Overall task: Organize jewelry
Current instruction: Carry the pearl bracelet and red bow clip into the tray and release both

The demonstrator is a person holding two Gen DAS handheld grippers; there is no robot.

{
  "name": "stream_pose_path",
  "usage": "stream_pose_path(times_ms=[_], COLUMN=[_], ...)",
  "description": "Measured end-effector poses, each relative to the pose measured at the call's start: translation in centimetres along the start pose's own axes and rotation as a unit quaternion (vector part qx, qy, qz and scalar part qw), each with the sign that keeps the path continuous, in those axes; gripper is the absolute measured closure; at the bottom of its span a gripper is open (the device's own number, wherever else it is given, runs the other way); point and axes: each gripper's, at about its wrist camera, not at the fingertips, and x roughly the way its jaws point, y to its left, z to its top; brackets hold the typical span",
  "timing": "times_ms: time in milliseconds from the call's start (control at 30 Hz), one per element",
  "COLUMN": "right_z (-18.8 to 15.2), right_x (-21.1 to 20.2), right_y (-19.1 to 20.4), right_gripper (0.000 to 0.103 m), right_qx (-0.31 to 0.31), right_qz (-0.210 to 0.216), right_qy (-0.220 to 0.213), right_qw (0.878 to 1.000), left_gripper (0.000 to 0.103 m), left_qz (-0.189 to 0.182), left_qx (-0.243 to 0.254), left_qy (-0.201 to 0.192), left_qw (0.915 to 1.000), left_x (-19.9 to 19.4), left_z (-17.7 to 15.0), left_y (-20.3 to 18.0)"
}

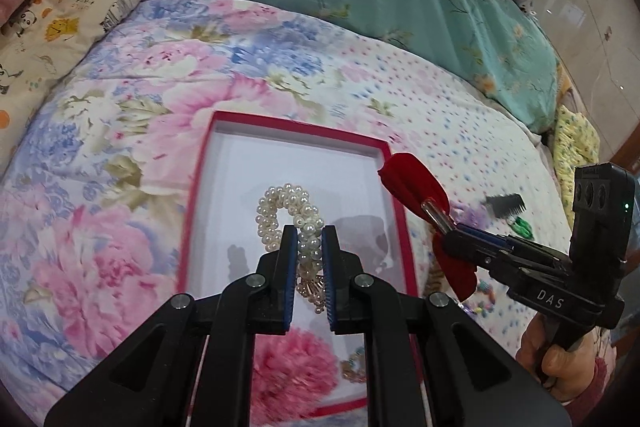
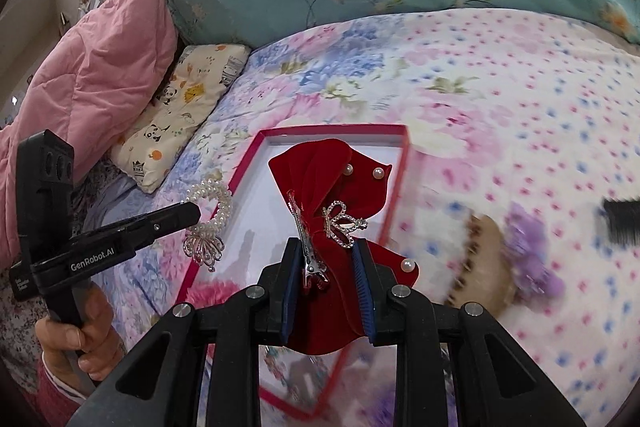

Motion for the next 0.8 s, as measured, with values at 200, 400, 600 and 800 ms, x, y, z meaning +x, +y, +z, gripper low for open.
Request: stream_pose_path(times_ms=[200, 400, 600, 800], right_z=[1.5, 2.8, 3.8, 3.7], right_x=[2.7, 5.8, 8.6, 10.6], right_y=[1.1, 1.2, 0.4, -0.1], right_gripper=[0.077, 0.077, 0.077, 0.077], right_qx=[-0.005, -0.004, -0.002, -0.002], right_qz=[-0.014, -0.027, -0.036, -0.029], right_qy=[-0.007, 0.000, 0.015, 0.038], right_qw=[1.000, 1.000, 0.999, 0.999], left_gripper=[0.093, 0.093, 0.093, 0.093], left_qz=[0.017, 0.046, 0.073, 0.073], left_qx=[-0.014, 0.000, 0.027, 0.030], left_qy=[0.000, 0.007, 0.020, 0.028], left_qw=[0.9997, 0.9989, 0.9968, 0.9965], left_x=[1.7, 4.6, 7.9, 9.8], left_z=[1.5, 3.3, 4.4, 4.6], left_y=[1.6, 2.1, 1.4, 1.0])
